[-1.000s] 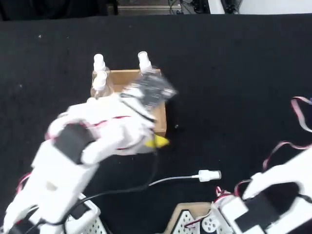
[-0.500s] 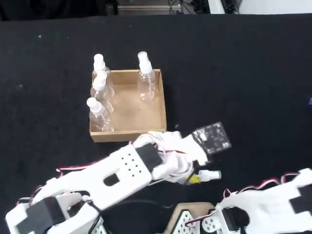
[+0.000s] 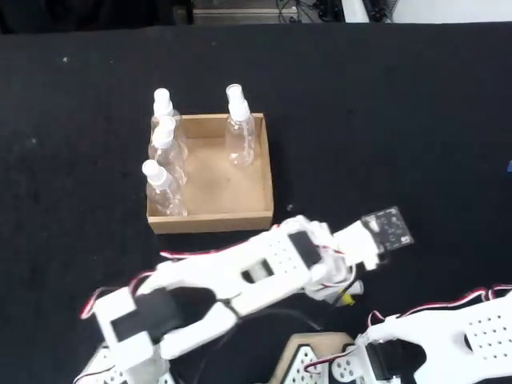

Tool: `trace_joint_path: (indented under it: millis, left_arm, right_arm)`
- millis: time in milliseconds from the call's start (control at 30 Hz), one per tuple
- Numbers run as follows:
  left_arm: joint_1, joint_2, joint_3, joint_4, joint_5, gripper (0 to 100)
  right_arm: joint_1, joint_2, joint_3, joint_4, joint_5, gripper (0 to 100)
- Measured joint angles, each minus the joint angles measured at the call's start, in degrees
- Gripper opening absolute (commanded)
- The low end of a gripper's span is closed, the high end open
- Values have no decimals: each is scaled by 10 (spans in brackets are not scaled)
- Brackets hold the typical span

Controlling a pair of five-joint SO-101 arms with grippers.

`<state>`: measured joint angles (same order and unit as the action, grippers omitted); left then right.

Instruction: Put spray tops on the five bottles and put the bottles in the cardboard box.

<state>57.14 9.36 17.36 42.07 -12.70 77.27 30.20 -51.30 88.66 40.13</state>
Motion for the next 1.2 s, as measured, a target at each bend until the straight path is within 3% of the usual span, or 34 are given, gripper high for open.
trace_joint_path:
  millis: [200, 433, 700, 1000, 1200]
  left_arm:
    - [17, 60, -59, 26, 0, 287]
    - [24, 122, -159, 120, 2, 110]
    - [46, 140, -197, 185, 2, 101]
    - [47, 139, -247, 327, 3, 30]
    - [46, 78, -215, 353, 3, 30]
  right_arm:
    - [0, 11, -18, 5, 0, 15]
    - [0, 11, -19, 15, 0, 15]
    - [0, 11, -19, 16, 0, 15]
    - [0, 11, -19, 16, 0, 15]
    - [-14, 11, -63, 81, 0, 11]
